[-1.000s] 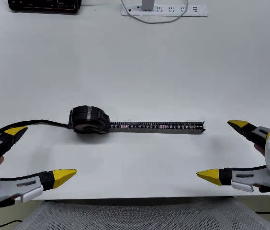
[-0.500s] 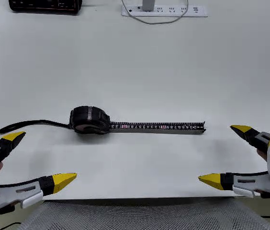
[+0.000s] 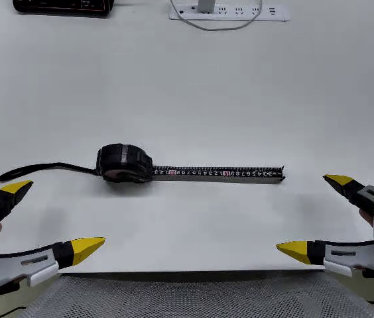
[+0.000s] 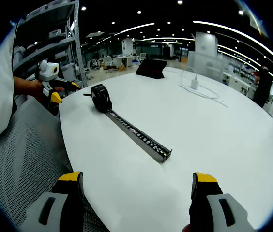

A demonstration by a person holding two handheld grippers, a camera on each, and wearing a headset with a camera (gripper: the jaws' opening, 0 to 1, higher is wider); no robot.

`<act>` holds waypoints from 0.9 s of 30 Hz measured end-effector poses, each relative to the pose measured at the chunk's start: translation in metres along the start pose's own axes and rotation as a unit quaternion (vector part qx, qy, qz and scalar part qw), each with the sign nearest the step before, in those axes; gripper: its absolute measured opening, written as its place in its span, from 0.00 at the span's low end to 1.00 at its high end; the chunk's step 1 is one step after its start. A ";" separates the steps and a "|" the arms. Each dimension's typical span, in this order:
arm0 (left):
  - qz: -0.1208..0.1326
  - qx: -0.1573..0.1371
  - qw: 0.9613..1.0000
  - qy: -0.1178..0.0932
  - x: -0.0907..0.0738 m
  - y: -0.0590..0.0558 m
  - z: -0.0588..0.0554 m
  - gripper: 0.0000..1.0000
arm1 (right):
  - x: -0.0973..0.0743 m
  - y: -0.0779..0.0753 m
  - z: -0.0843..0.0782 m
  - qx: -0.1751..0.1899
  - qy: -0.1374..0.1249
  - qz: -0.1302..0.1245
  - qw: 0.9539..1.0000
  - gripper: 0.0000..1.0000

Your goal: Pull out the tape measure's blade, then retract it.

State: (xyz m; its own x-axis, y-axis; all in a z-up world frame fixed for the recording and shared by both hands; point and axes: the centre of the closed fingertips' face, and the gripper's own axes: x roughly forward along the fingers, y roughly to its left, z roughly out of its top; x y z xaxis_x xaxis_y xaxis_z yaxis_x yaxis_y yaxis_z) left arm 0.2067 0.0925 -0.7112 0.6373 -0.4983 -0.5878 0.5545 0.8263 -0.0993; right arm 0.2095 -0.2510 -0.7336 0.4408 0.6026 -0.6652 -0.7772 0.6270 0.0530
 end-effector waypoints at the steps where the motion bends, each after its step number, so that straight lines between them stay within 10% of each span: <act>1: 0.000 0.000 1.000 0.000 0.000 0.000 0.000 0.94 | 0.000 0.000 0.000 0.001 -0.001 -0.001 1.000 0.91; 27: 0.007 0.000 1.000 -0.006 -0.001 0.003 0.003 0.95 | 0.001 0.002 -0.005 0.001 0.000 0.001 1.000 0.93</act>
State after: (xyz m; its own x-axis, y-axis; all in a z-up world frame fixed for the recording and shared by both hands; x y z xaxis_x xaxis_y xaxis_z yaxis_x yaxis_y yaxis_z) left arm 0.2090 0.0951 -0.7086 0.6522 -0.4893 -0.5790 0.5449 0.8336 -0.0906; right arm 0.2058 -0.2517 -0.7383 0.4394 0.6032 -0.6656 -0.7766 0.6275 0.0560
